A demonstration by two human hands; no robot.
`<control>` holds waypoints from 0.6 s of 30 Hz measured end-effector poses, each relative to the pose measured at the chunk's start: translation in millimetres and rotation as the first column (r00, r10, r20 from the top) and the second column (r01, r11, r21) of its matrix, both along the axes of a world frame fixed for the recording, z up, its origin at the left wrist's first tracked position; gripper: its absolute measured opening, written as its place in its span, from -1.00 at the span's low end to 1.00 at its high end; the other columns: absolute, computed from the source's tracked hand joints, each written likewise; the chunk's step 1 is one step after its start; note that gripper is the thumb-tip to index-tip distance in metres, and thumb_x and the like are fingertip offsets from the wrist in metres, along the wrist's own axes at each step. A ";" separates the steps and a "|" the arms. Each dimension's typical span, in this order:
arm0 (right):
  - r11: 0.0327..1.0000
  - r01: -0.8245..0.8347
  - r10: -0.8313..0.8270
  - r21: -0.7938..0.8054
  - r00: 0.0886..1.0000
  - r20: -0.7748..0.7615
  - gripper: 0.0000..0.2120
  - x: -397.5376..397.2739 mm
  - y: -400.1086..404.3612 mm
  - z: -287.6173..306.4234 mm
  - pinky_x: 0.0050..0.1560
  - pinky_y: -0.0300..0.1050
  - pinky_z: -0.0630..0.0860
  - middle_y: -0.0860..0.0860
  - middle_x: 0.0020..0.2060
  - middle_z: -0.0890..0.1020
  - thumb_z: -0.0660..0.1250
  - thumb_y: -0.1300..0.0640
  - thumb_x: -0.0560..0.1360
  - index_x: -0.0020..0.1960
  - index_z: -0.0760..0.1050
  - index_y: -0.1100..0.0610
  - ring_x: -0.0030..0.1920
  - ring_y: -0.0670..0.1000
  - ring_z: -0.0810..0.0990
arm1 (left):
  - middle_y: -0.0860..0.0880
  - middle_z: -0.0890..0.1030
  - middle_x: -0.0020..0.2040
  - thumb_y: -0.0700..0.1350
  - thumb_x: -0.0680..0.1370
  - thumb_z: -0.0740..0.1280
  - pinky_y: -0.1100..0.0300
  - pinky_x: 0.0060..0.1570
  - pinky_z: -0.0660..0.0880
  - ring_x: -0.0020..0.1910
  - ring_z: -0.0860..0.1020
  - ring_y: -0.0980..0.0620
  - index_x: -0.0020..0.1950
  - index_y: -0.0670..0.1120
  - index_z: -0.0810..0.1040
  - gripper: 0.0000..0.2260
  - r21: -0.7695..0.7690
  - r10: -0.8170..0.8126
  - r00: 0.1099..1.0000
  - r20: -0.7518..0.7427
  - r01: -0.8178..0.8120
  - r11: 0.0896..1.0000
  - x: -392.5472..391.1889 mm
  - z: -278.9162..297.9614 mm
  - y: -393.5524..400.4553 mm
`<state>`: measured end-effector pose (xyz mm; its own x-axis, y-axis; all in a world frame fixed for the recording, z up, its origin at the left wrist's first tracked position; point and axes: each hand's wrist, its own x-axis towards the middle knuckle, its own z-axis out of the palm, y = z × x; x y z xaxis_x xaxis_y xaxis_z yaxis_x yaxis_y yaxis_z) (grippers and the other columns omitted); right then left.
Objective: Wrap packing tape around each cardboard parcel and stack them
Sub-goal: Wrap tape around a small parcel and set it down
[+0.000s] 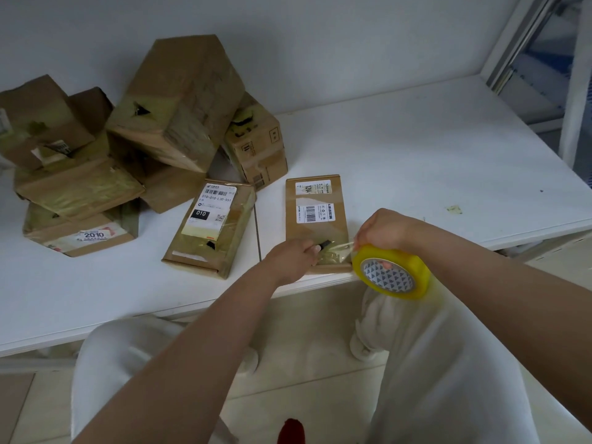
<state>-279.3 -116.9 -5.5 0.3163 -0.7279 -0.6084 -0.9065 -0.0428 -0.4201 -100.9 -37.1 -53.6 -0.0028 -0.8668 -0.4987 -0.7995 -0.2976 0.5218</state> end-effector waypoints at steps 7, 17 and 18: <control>0.996 -0.073 0.072 -0.056 0.997 -0.022 -0.79 5.3 1.6 7.1 0.13 0.00 0.58 0.07 0.04 0.64 0.38 0.05 0.49 0.07 0.67 0.09 0.05 0.08 0.59 | -0.05 0.53 -0.03 0.05 0.69 0.02 0.10 -0.04 0.40 -0.05 0.48 -0.05 0.07 -0.09 0.50 -0.67 0.064 -0.165 0.953 0.254 0.153 0.986 -13.0 -4.2 -13.0; 0.997 0.050 -0.048 -0.056 0.998 0.036 -0.77 -27.1 -14.6 22.3 -0.08 -0.13 0.49 0.09 0.09 0.63 0.35 0.03 0.54 0.09 0.67 0.11 -0.02 0.06 0.57 | -0.05 0.56 -0.11 0.06 0.68 -0.01 0.06 -0.09 0.43 -0.06 0.54 -0.08 0.00 -0.05 0.46 -0.69 -0.118 0.099 0.993 0.056 -0.092 0.989 -5.4 5.6 -0.9; 0.997 0.052 -0.050 -0.055 0.998 0.039 -0.78 -26.4 -14.9 21.5 -0.06 -0.13 0.50 0.09 0.09 0.63 0.35 0.03 0.54 0.09 0.67 0.10 -0.01 0.06 0.57 | -0.04 0.55 -0.14 0.06 0.68 -0.01 0.06 -0.13 0.44 -0.10 0.54 -0.09 0.01 -0.07 0.46 -0.67 -0.202 0.203 0.978 0.049 -0.189 0.961 -6.5 6.6 -1.0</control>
<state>-305.7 -131.8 16.0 0.2998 -0.7760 -0.5549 -0.8916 -0.0210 -0.4523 -107.4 -38.1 -47.1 0.2054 -0.9274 -0.3127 -0.7715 -0.3500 0.5313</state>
